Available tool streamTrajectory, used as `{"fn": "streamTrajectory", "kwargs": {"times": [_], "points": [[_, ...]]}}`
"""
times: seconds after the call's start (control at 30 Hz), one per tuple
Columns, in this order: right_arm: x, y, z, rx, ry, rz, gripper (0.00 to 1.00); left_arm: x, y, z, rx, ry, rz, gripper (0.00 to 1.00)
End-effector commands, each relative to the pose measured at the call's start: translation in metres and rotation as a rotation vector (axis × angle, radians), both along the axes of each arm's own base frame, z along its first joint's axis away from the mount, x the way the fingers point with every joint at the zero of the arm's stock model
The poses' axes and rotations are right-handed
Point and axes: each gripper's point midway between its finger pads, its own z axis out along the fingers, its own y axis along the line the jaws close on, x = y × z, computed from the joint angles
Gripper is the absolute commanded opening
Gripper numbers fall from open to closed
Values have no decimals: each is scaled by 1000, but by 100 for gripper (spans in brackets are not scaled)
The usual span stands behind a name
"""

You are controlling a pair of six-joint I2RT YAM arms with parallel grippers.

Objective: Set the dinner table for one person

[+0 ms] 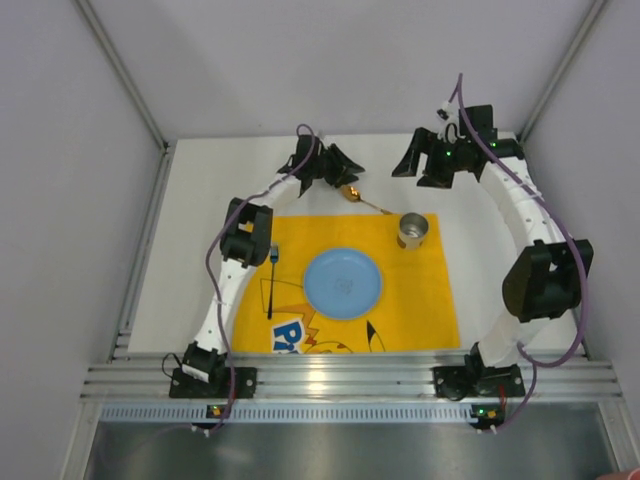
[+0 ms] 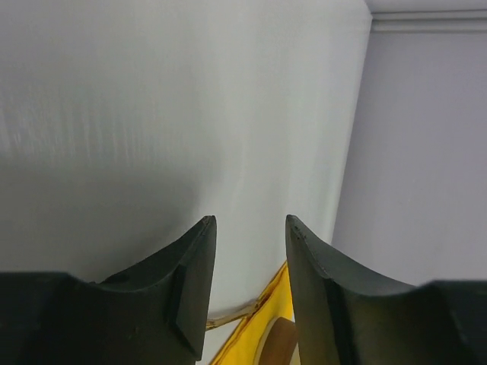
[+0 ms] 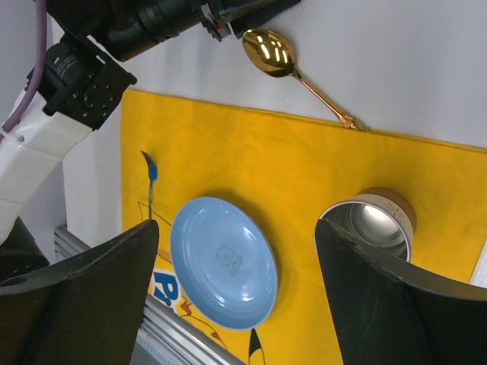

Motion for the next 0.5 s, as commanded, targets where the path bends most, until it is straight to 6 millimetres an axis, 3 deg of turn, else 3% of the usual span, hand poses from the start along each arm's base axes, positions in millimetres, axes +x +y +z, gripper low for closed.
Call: {"fn": "streamTrajectory", "kwargs": {"times": [0.0, 0.03, 0.07, 0.1, 0.17, 0.3, 0.4, 0.43, 0.47], "points": [[6, -7, 20, -45, -86, 11, 84, -24, -2, -5, 97, 59, 4, 47], [7, -11, 16, -66, -81, 3, 84, -25, 5, -6, 136, 44, 11, 47], [5, -13, 12, -77, -68, 3, 84, -21, 14, 7, 178, 14, 63, 47], [5, -15, 10, -81, -63, -3, 84, -28, 24, -8, 225, 45, 79, 47], [1, -15, 3, -81, -43, -9, 84, -24, 43, -1, 299, 23, 150, 47], [-9, -18, -5, -92, -23, -10, 84, -31, 70, -20, 386, 104, 255, 47], [-17, -24, -8, -110, -21, -22, 84, -35, 66, -24, 385, 150, 297, 46], [-20, -26, -8, -112, -20, -28, 84, -37, 53, -20, 368, 145, 287, 45], [-21, -28, -9, -114, -19, -31, 84, -40, 42, -28, 372, 154, 267, 45]]}}
